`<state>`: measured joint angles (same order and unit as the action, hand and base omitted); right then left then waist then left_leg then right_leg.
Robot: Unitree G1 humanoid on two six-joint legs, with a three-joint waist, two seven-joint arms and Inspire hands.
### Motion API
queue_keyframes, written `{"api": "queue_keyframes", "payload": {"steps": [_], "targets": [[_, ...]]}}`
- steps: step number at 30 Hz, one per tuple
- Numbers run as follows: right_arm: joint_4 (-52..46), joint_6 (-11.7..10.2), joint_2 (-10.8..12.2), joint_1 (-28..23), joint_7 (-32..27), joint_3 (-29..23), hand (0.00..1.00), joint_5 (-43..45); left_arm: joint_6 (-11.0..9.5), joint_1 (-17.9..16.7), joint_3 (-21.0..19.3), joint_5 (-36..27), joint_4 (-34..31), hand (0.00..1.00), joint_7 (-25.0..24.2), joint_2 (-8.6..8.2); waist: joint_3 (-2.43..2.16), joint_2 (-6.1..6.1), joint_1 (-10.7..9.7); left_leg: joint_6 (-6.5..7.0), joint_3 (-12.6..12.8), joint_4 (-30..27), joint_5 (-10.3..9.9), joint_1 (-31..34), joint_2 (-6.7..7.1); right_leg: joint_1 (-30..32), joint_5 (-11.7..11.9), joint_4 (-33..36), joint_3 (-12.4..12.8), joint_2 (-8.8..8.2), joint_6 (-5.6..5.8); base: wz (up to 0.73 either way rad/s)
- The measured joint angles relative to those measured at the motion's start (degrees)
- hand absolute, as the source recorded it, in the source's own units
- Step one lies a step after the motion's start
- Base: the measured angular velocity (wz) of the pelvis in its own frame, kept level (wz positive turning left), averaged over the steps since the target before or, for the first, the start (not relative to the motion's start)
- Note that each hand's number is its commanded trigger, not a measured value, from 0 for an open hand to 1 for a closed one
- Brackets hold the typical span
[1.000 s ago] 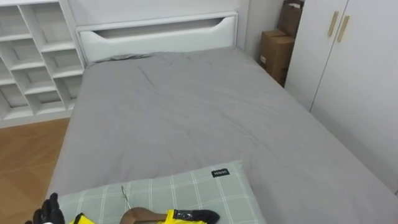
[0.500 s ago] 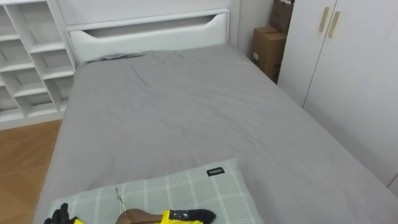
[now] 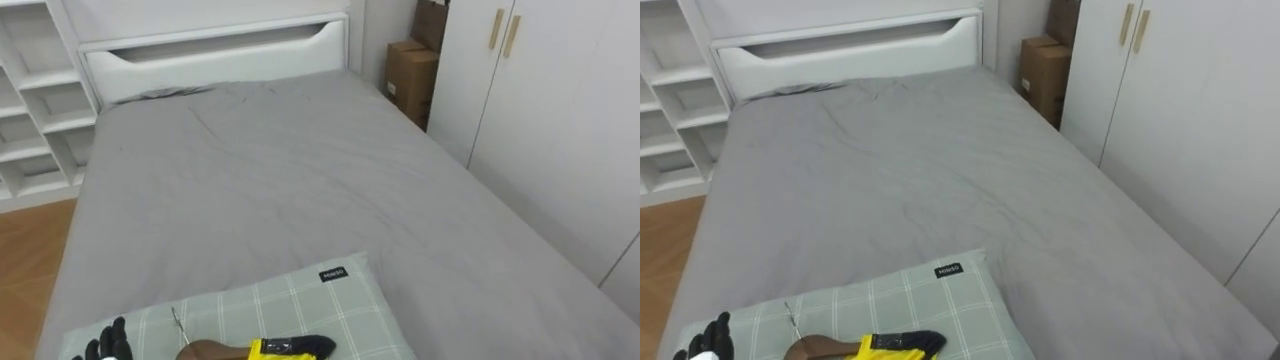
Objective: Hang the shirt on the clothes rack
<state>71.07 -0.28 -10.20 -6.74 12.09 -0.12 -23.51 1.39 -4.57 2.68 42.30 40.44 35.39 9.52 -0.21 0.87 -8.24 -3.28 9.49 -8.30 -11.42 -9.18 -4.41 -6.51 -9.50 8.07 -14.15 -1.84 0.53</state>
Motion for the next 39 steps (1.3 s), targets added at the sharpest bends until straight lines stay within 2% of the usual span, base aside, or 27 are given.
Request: {"api": "queue_keyframes", "payload": {"steps": [6,10,11,15,25,28,35,39], "targets": [[0.00,0.01,-0.14,0.00,0.11,0.58,0.00,0.00,0.40,0.53,1.22,0.00,0.07,0.00,-0.86,-0.32,0.07,0.14,0.02,0.00,0.86,-0.01,0.00,0.58,-0.04,1.01,0.22,0.23,0.73,0.02,-0.07,-0.07],[0.19,0.06,-0.48,0.41,0.19,1.23,0.00,-1.17,0.96,1.14,2.92,-0.47,0.64,0.00,-1.29,-0.54,0.40,0.52,-0.21,0.02,1.36,-0.01,-0.01,1.38,-0.03,2.21,0.31,0.58,1.35,0.01,-0.03,-0.07],[0.29,0.11,-0.49,0.75,0.20,1.30,0.00,-1.40,0.96,1.39,3.23,-0.59,0.69,0.00,-1.30,-0.56,0.31,0.60,-0.32,0.02,1.36,-0.04,-0.01,1.80,-0.02,2.71,0.35,0.64,1.36,-0.01,0.01,0.00],[2.42,0.44,-0.51,3.77,-0.02,1.91,0.00,-1.33,0.96,7.13,3.28,-0.96,4.88,0.00,-1.30,-0.86,0.72,1.02,-0.89,0.58,1.29,-0.32,0.33,5.02,0.00,5.86,1.39,0.81,1.48,-0.04,-0.17,-0.01],[5.11,1.07,-0.62,7.34,0.15,4.52,0.00,-1.23,0.56,14.45,3.06,-1.79,7.75,0.00,-1.39,-0.79,0.90,0.62,-1.06,0.88,1.22,-0.92,0.54,9.09,-0.05,10.23,1.82,1.87,1.60,-0.11,-0.55,0.00],[5.31,1.12,-0.59,8.55,-0.31,6.26,0.00,-1.22,0.53,17.78,2.94,-2.61,11.22,0.00,-1.42,-0.64,0.96,0.46,-0.82,0.88,1.30,-1.27,0.54,10.87,-0.15,12.30,1.89,2.63,1.64,-0.14,-0.65,-0.02],[5.53,1.06,-0.60,10.13,-0.90,10.16,0.00,-1.23,-1.08,17.90,3.02,-3.46,11.68,0.00,-2.26,-0.57,1.07,-0.22,-0.73,0.90,1.21,-1.40,0.56,12.33,-0.17,13.66,1.93,2.73,1.54,-0.16,-0.71,0.00],[5.41,1.06,-0.59,10.34,-1.04,10.22,0.00,-1.21,-1.49,17.96,3.01,-3.61,12.71,0.00,-2.37,-0.57,1.05,-0.43,-0.64,0.90,1.12,-1.48,0.56,12.70,-0.18,13.97,1.93,2.72,1.51,-0.17,-0.71,0.00]]}}
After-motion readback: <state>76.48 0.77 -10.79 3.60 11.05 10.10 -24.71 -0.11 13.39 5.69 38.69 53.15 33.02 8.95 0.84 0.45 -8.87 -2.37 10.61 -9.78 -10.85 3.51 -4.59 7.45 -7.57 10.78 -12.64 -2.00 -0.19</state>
